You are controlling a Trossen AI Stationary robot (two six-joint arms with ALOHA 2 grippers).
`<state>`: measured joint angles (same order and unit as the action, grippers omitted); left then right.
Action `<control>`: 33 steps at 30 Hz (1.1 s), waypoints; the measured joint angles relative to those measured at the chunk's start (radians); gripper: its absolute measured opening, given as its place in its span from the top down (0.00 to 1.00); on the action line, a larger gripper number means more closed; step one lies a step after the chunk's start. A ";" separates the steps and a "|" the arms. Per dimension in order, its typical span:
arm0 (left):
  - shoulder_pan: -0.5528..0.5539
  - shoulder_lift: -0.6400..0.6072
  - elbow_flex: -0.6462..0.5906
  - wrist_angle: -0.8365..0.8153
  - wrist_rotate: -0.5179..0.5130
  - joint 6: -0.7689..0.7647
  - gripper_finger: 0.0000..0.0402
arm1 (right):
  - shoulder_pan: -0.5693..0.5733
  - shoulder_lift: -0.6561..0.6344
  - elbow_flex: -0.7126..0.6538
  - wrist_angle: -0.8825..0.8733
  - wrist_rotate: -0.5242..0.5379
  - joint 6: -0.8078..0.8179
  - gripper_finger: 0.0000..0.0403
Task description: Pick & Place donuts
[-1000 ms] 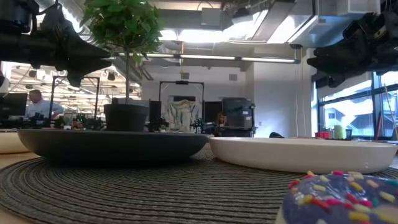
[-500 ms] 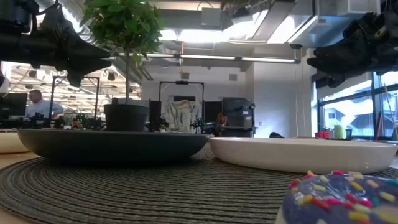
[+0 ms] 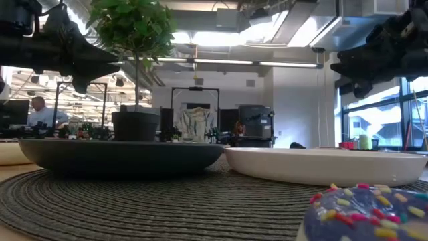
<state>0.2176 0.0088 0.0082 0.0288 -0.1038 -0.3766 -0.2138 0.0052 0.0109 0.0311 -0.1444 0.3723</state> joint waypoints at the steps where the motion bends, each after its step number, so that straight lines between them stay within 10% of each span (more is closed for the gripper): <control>1: 0.000 0.000 0.000 0.000 -0.004 0.015 0.68 | 0.000 0.000 0.000 0.000 0.000 0.052 0.64; 12: 0.000 0.000 0.000 0.000 -0.007 0.074 0.68 | 0.000 0.000 0.000 -0.003 0.029 0.245 0.62; 23: 0.000 0.000 0.000 0.000 -0.007 0.075 0.68 | 0.000 0.000 0.000 0.000 0.079 0.116 0.34; 33: 0.000 0.000 0.000 0.002 -0.008 0.076 0.68 | 0.000 0.124 0.138 -0.095 0.286 0.075 0.31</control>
<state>0.2180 0.0090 0.0086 0.0306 -0.1119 -0.3008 -0.2142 0.1290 0.1484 -0.0635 0.1411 0.4468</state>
